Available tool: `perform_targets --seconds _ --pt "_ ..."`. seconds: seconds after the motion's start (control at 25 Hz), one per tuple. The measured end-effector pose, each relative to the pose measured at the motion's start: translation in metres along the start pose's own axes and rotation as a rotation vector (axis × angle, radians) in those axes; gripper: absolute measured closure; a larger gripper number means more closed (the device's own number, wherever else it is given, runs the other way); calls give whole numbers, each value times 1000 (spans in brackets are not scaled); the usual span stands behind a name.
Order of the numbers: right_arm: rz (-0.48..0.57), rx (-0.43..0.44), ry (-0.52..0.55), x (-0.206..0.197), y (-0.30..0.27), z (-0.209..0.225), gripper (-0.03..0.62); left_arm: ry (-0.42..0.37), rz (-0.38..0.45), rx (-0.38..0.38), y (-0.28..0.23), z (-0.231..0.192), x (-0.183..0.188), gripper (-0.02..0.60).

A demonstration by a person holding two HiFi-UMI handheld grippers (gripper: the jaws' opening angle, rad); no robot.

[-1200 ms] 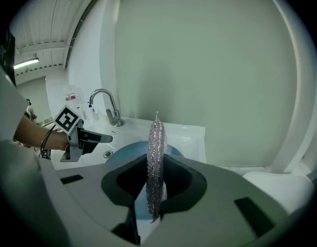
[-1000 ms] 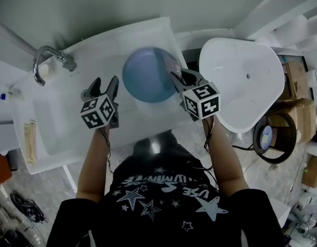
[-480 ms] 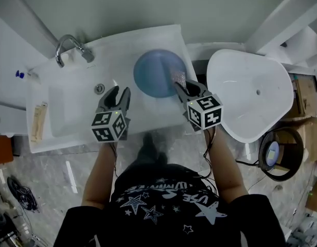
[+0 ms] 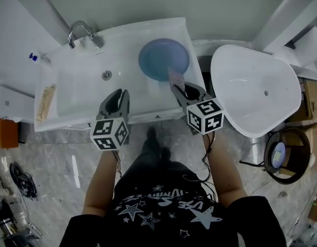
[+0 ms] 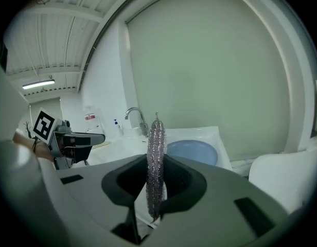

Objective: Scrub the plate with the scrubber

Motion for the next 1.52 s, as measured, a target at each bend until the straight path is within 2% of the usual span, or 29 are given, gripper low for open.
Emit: perform_targets --seconds 0.24,0.44,0.68,0.84,1.2,1.52 --pt "-5 58 9 -10 11 -28 513 -8 27 5 34 16 2 526" --pt "-4 75 18 -9 12 -41 513 1 29 -6 44 11 5 531" --pt "-10 16 15 -17 23 -65 513 28 40 -36 72 5 1 534" --pt "4 -21 11 -17 30 -109 513 50 41 -57 104 -6 -1 535" --pt "44 -67 33 -22 72 -192 513 41 67 -112 184 -17 -6 535" --pt "60 -92 16 -39 109 -266 513 55 72 -124 272 -27 -21 535"
Point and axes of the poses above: the fingertips, and each gripper's own axes: y backward along the fingers, z to its right, x out of its top, the point moved 5 cm from there along y, backward along the fingers, and after that the axes turned 8 degrees about z, right-handed, at the moved point
